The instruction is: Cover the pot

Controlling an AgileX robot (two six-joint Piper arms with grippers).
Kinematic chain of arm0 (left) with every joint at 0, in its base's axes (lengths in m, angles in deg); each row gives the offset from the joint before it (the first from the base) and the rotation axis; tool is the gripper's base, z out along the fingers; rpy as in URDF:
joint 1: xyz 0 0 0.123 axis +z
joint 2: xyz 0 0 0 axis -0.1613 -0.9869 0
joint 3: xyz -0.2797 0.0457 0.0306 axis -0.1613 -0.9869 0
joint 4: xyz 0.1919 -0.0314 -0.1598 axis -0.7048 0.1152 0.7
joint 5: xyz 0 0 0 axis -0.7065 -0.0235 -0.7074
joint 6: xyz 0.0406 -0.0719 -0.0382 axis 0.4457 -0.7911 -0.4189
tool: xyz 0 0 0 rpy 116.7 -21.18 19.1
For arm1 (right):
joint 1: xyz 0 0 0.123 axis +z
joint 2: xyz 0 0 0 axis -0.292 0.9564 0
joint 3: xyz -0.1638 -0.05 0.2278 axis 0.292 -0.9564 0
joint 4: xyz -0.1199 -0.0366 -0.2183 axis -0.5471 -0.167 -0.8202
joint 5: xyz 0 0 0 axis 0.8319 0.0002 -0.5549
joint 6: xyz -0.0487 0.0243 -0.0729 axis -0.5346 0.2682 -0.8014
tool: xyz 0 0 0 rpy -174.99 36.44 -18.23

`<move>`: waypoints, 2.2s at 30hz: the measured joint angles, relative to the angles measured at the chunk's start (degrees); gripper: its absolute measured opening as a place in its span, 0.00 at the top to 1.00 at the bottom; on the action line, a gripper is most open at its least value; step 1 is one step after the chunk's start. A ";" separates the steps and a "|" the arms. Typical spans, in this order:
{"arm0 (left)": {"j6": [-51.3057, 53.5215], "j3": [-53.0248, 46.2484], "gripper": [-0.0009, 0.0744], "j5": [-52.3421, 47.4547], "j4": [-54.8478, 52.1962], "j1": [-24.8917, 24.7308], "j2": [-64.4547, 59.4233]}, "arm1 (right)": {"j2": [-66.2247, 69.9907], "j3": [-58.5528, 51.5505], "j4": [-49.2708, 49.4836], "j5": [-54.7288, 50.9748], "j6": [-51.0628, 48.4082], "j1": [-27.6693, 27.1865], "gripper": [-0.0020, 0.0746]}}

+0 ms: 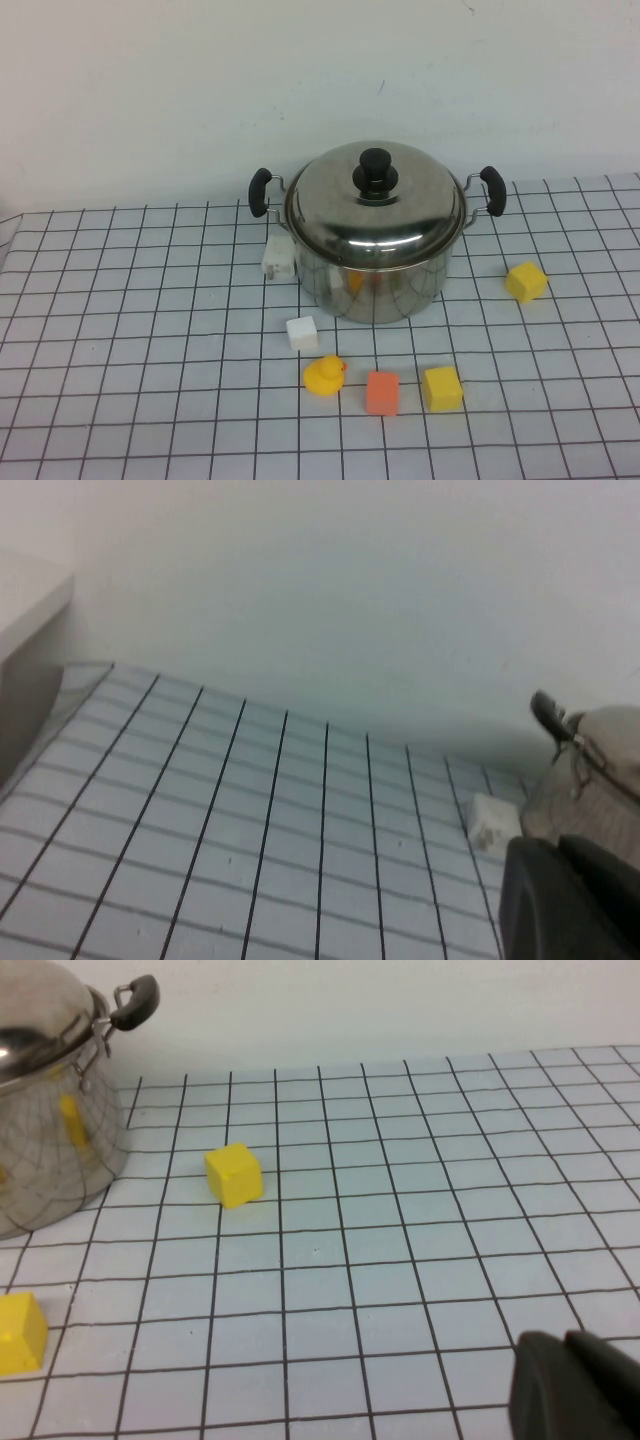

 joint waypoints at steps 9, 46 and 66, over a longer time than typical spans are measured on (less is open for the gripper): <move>-0.58 0.11 0.99 -10.73 -1.71 0.00 -0.01 | 0.00 0.00 0.00 0.00 0.00 0.00 0.96; 9.40 0.11 0.99 -11.05 -1.95 0.00 -0.01 | 0.00 0.00 0.00 0.00 0.12 0.00 0.96; 9.49 0.11 0.99 -11.17 -1.95 0.00 -0.01 | 0.00 0.00 0.00 0.00 0.12 0.00 0.96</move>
